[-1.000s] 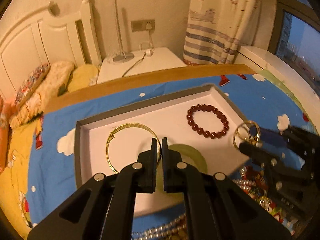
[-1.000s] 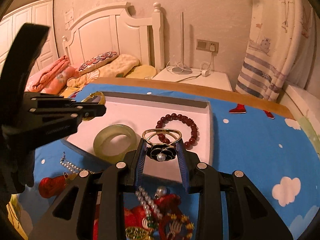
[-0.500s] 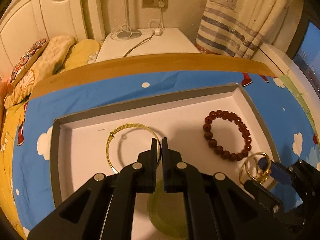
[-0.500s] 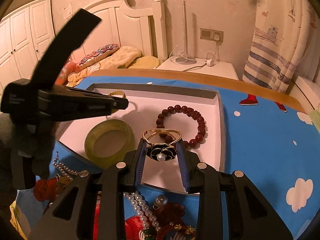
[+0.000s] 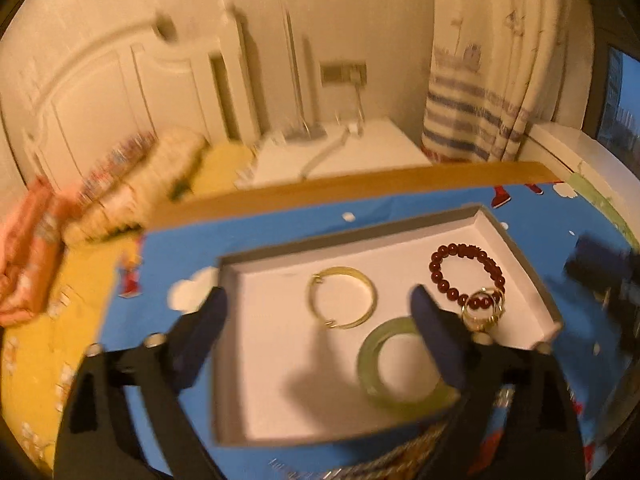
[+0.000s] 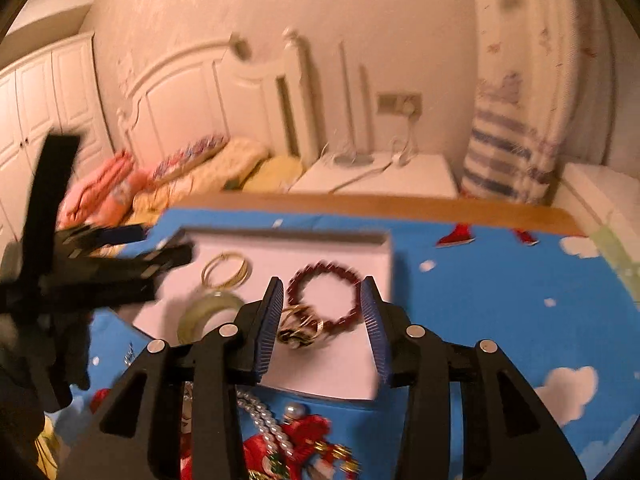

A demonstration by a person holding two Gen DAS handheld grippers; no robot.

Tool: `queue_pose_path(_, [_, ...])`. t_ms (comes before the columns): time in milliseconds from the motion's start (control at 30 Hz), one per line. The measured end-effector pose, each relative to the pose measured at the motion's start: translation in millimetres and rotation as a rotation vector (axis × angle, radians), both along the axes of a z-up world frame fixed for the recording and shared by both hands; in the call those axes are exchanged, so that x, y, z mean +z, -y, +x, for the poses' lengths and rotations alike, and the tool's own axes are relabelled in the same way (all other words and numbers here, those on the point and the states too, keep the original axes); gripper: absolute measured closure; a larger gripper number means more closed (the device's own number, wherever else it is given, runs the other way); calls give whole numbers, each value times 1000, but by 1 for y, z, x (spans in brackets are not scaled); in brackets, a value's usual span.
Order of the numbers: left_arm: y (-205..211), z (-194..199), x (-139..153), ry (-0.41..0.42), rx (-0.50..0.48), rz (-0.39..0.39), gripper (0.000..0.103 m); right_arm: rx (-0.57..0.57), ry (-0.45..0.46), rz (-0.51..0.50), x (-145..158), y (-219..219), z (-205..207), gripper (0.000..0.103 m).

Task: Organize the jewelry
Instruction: 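Withdraw both open tools from the tray back over the pile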

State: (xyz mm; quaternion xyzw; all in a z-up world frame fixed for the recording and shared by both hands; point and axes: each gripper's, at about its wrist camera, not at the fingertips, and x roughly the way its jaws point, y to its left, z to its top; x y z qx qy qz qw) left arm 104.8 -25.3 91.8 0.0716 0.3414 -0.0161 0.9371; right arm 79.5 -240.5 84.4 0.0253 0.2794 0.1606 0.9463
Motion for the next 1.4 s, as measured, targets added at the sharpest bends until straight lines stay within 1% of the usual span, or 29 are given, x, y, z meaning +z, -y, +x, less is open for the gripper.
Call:
queue_pose_path(33, [-2, -12, 3, 30, 1, 18, 2, -11, 9, 9, 4, 8, -6, 62])
queue_pose_path(67, [-4, -29, 6, 64, 3, 43, 2, -17, 12, 15, 6, 13, -10, 61])
queue_pose_path(133, [-8, -51, 7, 93, 13, 74, 2, -38, 12, 32, 6, 27, -22, 61])
queue_pose_path(200, [-14, -76, 3, 102, 24, 86, 2, -61, 0, 52, 2, 40, -35, 61])
queue_pose_path(333, [-30, -111, -14, 74, 48, 35, 2, -82, -36, 44, -13, 54, -53, 61])
queue_pose_path(467, [-48, -131, -37, 10, 62, -14, 3, -80, -77, 33, -31, 60, -66, 61])
queue_pose_path(600, [-61, -147, -54, -51, 44, -71, 3, 3, -116, 10, -49, 50, -77, 61])
queue_pose_path(700, [-66, -158, -64, -63, 17, -87, 3, 81, -138, -30, -57, 36, -86, 61])
queue_pose_path(767, [-68, -161, -68, -70, -2, -105, 3, 120, -122, -53, -56, 28, -92, 61])
queue_pose_path(833, [-71, -164, -66, -48, -8, -137, 3, 158, -128, -92, -58, 16, -96, 61])
queue_pose_path(967, [-70, -153, -72, -105, -10, -160, 3, 171, -143, -150, -62, 5, -96, 61])
queue_pose_path(1000, [-72, -152, -72, -107, -13, -171, 3, 166, -150, -160, -63, 4, -94, 61])
queue_pose_path(1200, [-81, -151, -73, -112, -23, -254, 3, 151, -190, -163, -68, 3, -86, 63])
queue_pose_path(1400, [-81, -145, -77, -151, -32, -283, 3, 152, -203, -176, -69, -1, -78, 66])
